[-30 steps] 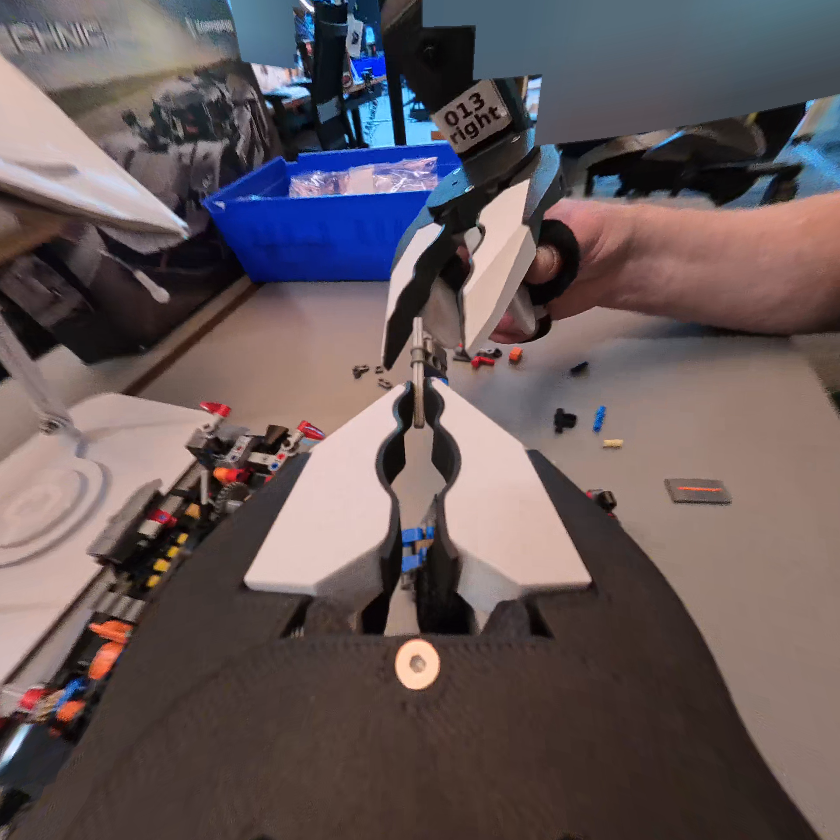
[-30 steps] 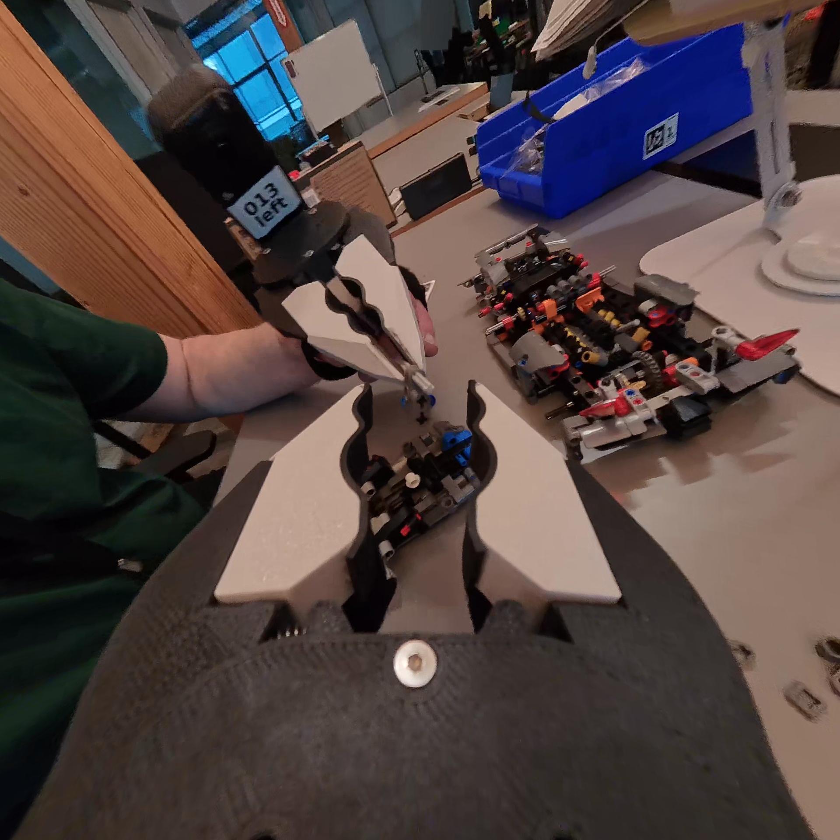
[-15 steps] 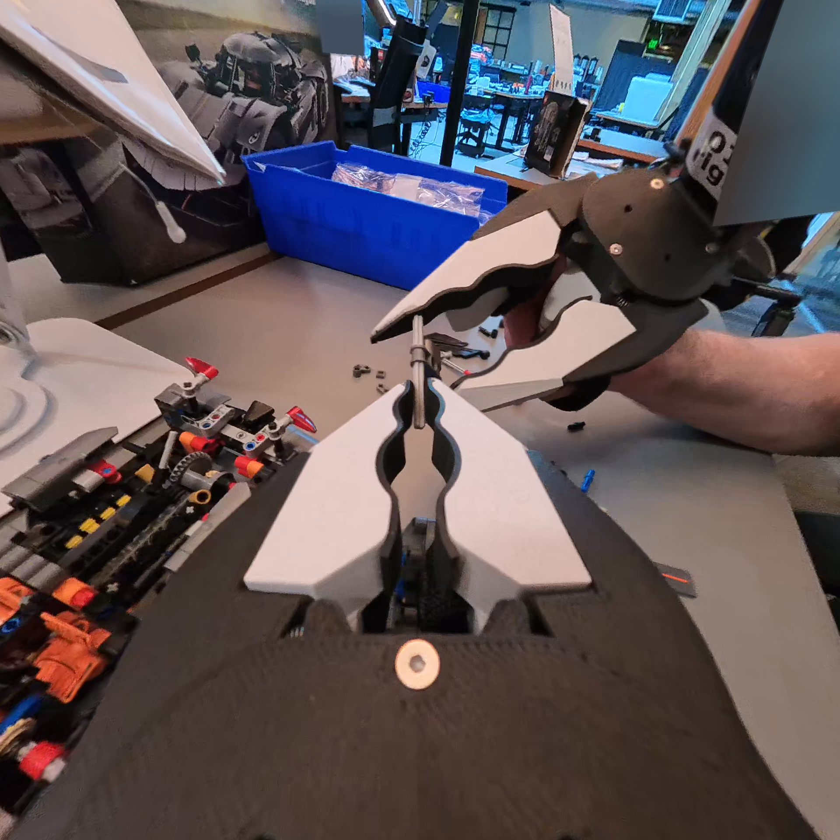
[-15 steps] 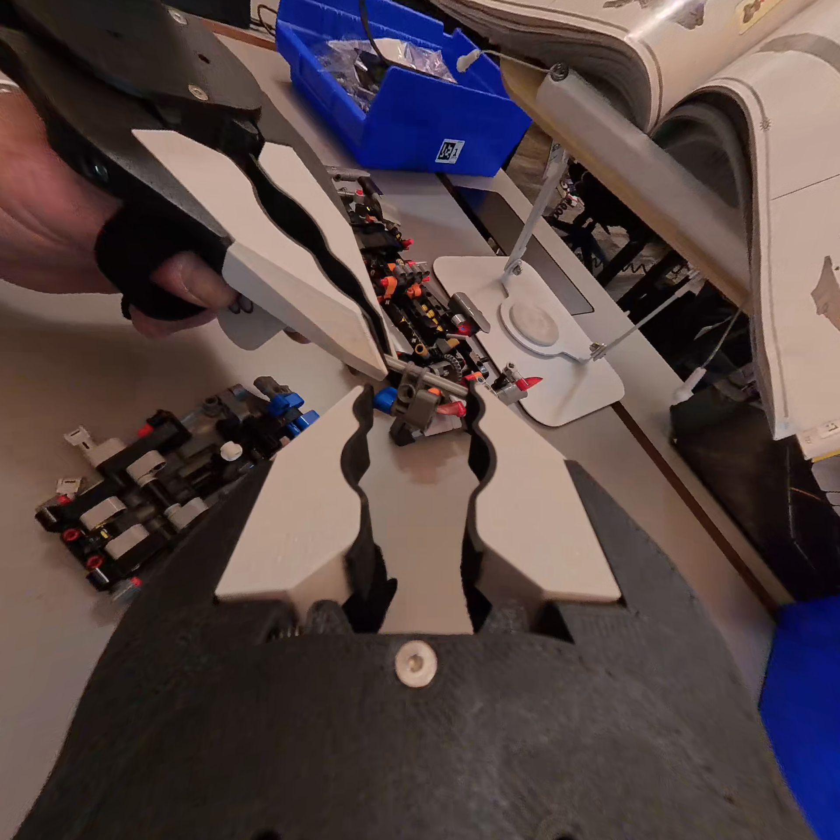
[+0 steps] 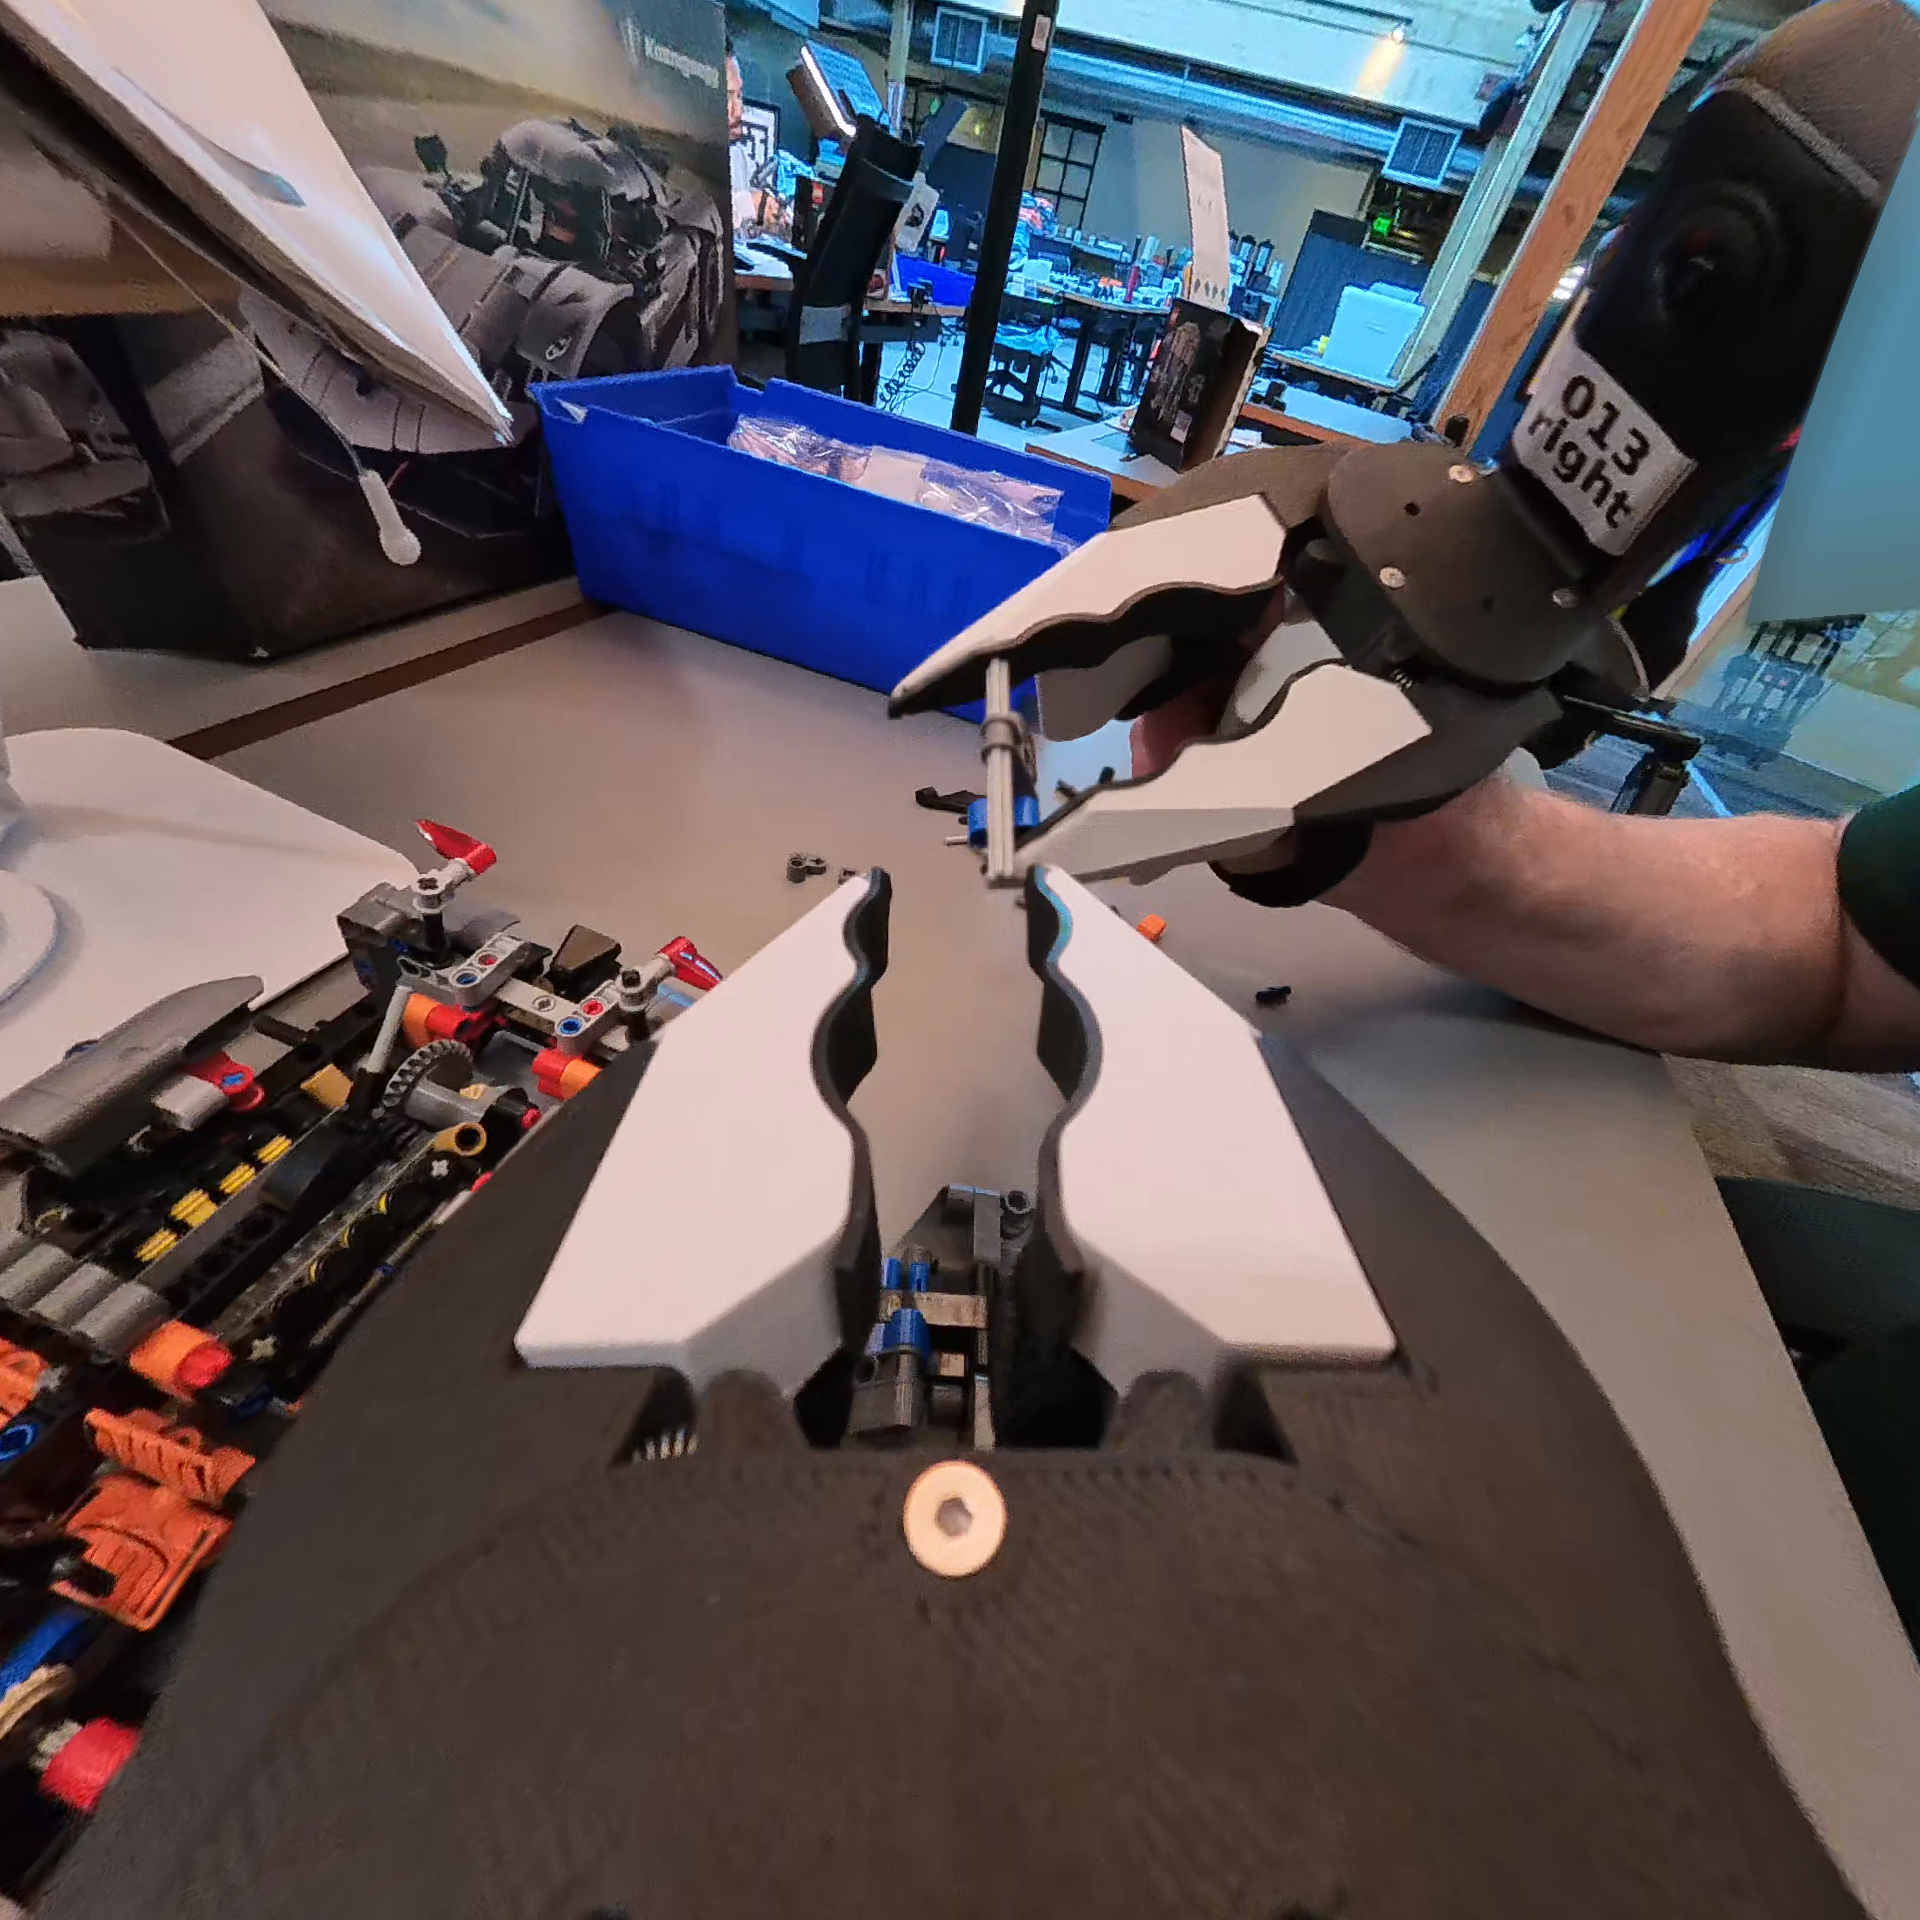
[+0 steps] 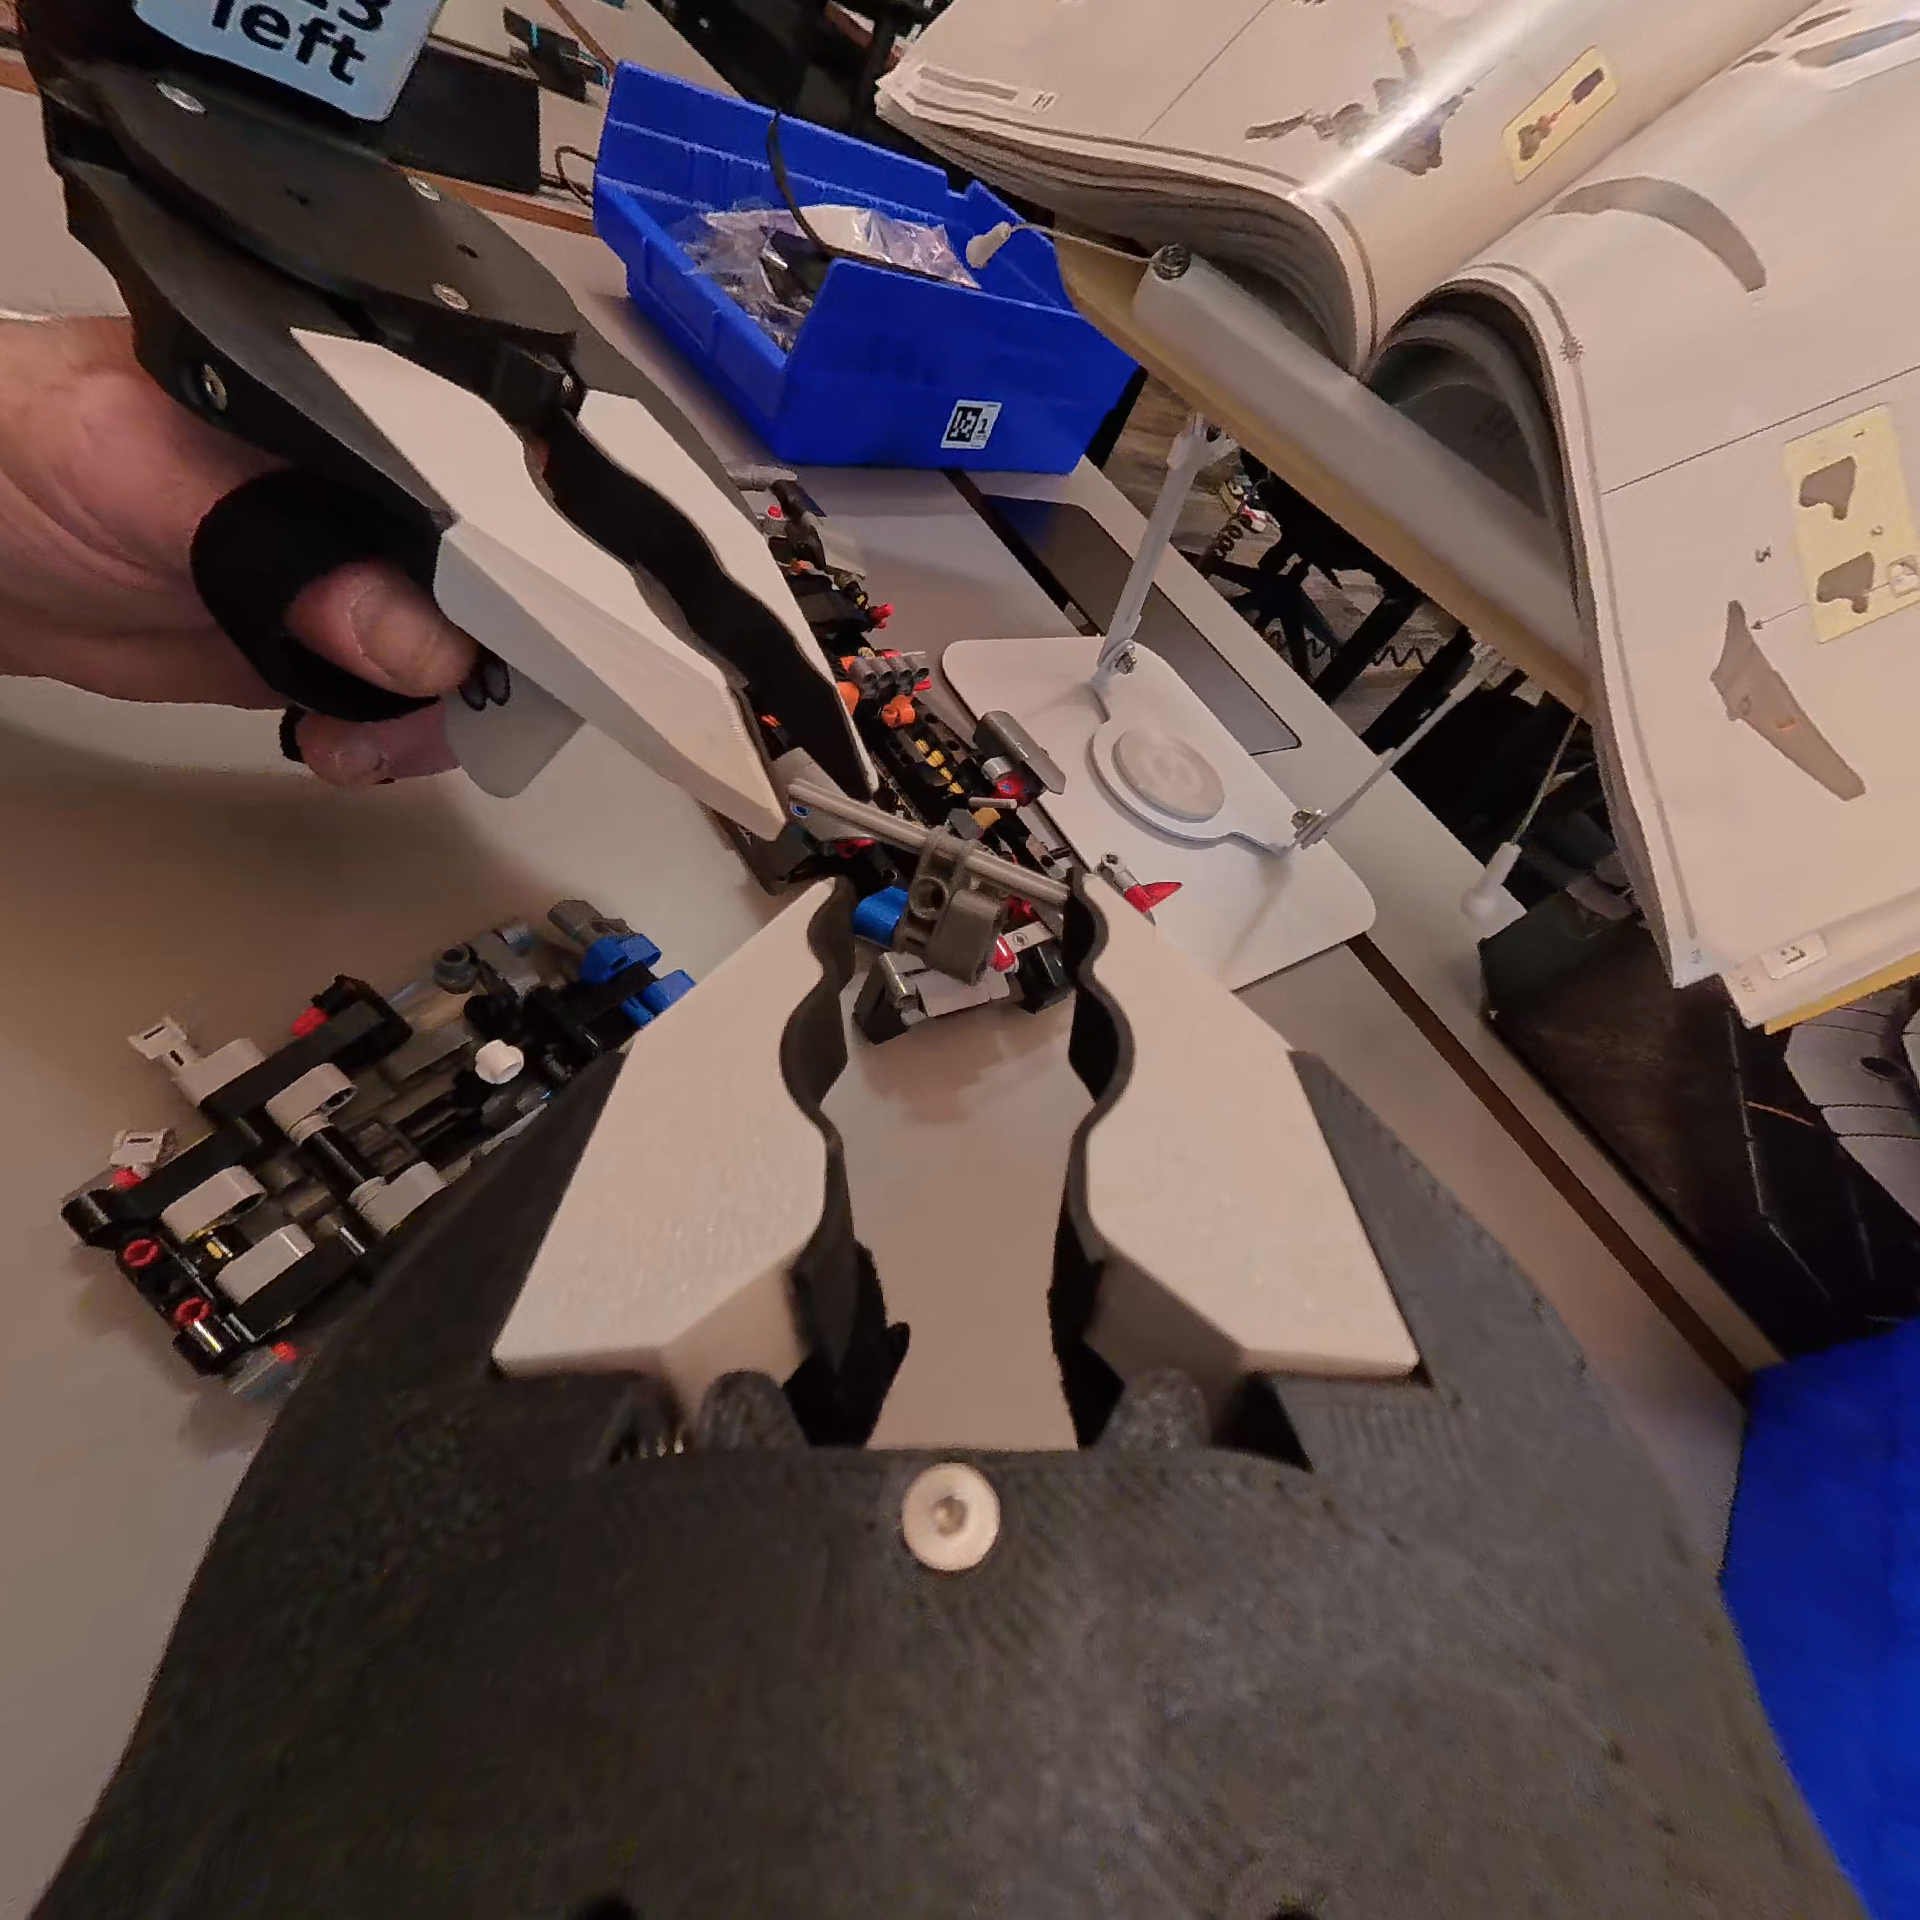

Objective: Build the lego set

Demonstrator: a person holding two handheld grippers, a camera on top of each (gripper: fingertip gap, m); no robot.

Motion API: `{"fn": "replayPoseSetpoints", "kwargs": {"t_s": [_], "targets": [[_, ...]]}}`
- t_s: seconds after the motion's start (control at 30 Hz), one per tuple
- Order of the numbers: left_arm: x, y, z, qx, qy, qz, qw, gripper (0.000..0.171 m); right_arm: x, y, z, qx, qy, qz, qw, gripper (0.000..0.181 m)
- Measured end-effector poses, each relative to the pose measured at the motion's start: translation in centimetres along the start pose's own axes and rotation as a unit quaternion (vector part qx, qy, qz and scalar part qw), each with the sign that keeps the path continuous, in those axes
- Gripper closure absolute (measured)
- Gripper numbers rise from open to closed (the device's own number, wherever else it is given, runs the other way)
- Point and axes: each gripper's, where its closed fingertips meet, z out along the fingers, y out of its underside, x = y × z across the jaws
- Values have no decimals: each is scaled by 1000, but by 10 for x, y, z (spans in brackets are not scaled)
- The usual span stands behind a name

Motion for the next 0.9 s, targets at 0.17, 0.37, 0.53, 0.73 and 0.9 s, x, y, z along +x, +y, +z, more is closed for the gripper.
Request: {"fn": "replayPoseSetpoints", "kwargs": {"t_s": [0.17, 0.37, 0.53, 0.73, 0.9], "targets": [[0, 1, -2, -10, -4, 26, 1000, 149, 7, 1, -3, 1, 8, -7, 1000, 143], [-17, -4, -19, -20, -30, 39, 999, 148, 49, 1, -24, 8, 42, 17, 999, 143], [-23, 7, -26, -53, -34, 50, 997, 147, 46, 9, -50, -38, 0, 44, 998, 142], [-24, 18, -31, -99, -45, 82, 991, 148, -11, 44, -92, -111, -64, 91, 988, 142], [-22, 33, -32, -125, -42, 85, 988, 147, -53, 88, -129, -174, -78, 141, 971, 142]]}}
